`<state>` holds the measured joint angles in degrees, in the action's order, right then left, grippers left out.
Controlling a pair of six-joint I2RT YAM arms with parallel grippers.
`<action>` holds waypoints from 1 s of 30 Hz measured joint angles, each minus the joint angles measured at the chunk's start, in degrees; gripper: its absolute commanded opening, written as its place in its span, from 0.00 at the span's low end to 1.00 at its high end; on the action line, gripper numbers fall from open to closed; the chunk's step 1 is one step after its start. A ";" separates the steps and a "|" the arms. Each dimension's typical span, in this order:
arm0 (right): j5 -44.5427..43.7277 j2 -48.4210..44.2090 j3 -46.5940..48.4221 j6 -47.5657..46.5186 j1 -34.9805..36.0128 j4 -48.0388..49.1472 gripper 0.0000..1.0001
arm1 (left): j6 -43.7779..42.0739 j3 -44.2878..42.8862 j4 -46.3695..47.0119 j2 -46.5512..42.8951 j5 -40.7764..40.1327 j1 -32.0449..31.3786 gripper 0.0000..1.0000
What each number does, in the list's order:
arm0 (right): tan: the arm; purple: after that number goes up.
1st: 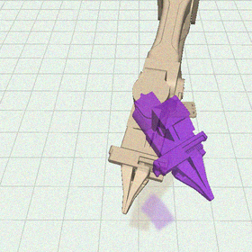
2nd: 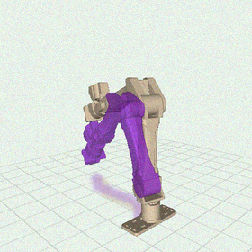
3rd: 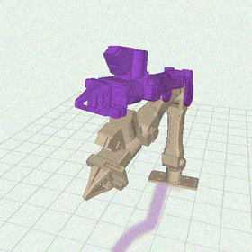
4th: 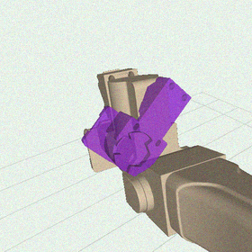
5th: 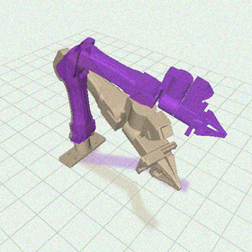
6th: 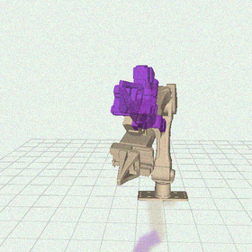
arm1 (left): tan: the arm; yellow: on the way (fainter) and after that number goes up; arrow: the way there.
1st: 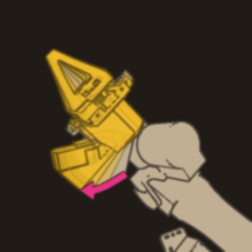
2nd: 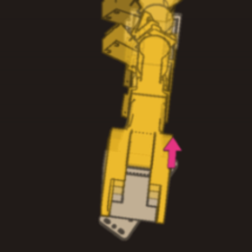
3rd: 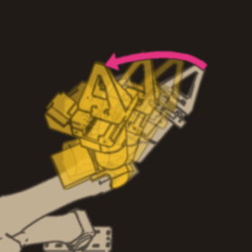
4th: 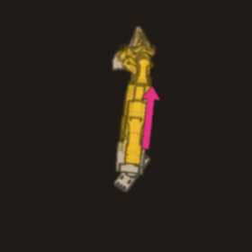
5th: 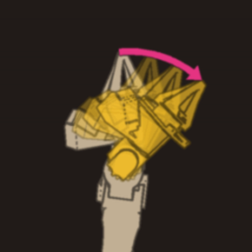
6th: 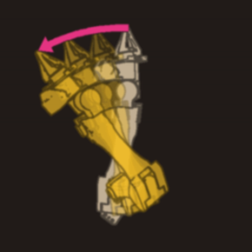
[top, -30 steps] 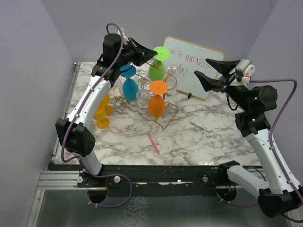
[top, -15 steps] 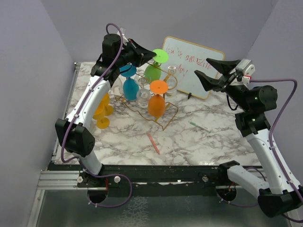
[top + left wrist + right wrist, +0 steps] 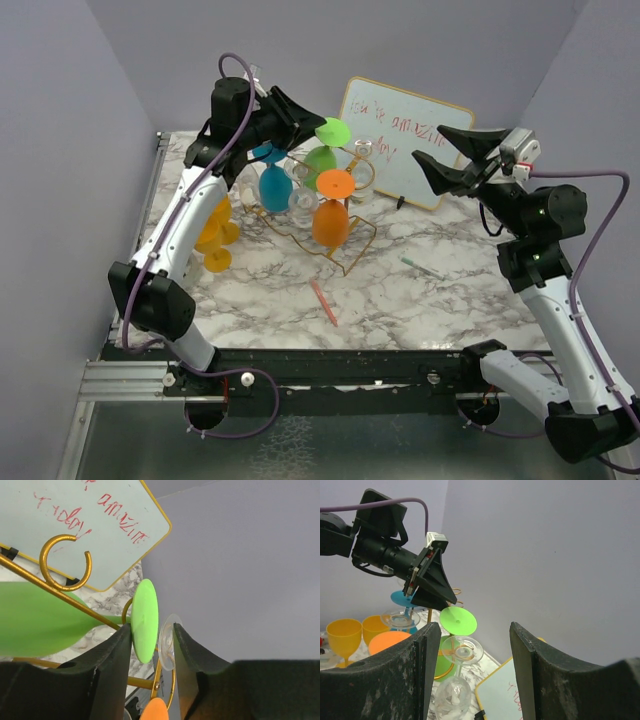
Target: Place the wine glass upside down on the wine glass rack
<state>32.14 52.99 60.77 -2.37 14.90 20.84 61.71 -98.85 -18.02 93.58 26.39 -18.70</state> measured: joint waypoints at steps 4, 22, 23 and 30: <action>-0.20 -0.46 -0.02 -0.02 0.00 0.00 0.63 | -2.16 0.02 -1.75 -1.70 -0.24 0.63 0.54; -9.64 -3.26 0.24 4.33 0.00 -8.83 0.64 | -27.17 2.62 -15.96 -17.07 -9.53 7.67 0.84; -10.73 -3.37 0.35 4.94 0.00 -9.53 0.64 | -30.82 3.26 -17.03 -18.86 -12.28 7.85 0.85; -18.21 -3.61 0.42 8.85 0.00 -12.11 0.63 | -38.91 9.88 -23.34 -29.38 -29.46 8.09 0.76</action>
<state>13.93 49.39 61.19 6.48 14.90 8.73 22.81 -88.97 -41.36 64.20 -3.07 -10.61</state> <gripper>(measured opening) 0.635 0.854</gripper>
